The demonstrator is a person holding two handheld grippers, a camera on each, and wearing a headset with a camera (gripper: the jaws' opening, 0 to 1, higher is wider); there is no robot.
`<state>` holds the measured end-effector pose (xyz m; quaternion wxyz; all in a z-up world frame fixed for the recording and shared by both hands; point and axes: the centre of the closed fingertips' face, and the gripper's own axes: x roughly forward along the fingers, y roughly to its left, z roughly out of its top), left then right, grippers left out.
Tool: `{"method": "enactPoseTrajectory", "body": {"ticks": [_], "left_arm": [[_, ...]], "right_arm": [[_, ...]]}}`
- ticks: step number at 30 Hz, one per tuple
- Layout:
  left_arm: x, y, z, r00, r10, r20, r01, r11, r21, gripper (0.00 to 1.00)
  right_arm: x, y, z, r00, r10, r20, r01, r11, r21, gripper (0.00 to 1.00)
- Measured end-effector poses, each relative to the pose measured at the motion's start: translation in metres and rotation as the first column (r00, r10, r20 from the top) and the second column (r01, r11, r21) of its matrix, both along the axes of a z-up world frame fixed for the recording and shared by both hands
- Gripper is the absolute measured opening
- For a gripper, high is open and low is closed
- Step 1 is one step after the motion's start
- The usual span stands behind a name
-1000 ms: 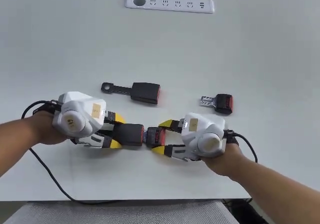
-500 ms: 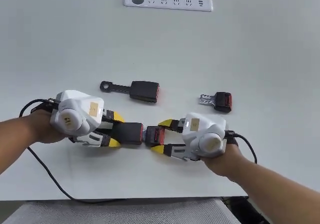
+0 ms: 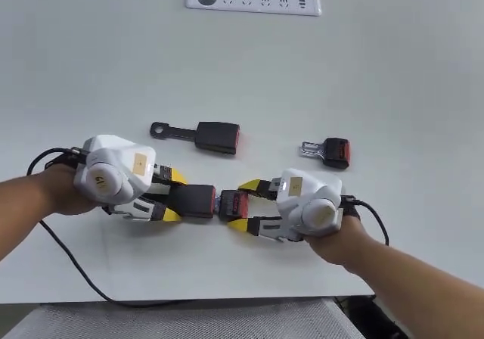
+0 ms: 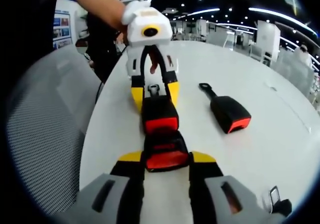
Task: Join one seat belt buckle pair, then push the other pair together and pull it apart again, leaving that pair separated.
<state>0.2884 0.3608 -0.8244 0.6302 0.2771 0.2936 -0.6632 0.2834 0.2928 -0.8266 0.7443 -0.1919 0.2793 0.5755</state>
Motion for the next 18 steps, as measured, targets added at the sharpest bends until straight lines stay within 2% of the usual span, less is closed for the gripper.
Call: {"method": "enactPoseTrajectory", "body": {"ticks": [11,12,14,18], "left_arm": [[0.0023,0.0019,-0.0009,1.000,0.023,-0.004,-0.023,1.000,-0.005,0.32],[0.0023,0.0016,-0.0008,1.000,0.024,-0.003,-0.024,1.000,-0.002,0.33],[0.0013,0.0003,0.0000,1.000,0.000,0.011,0.000,1.000,0.020,0.33],[0.0001,-0.0012,0.0010,1.000,-0.007,0.010,0.007,0.999,0.035,0.33]], "right_arm": [[-0.0001,0.0003,0.0000,1.000,-0.011,0.002,0.011,1.000,0.014,0.34],[-0.0006,0.0010,0.0001,1.000,-0.007,0.018,0.007,1.000,0.003,0.34],[0.0008,0.0005,-0.0002,1.000,-0.009,0.002,0.009,1.000,0.005,0.34],[0.0010,0.0008,-0.0004,1.000,-0.010,-0.008,0.010,1.000,0.009,0.36]]}}
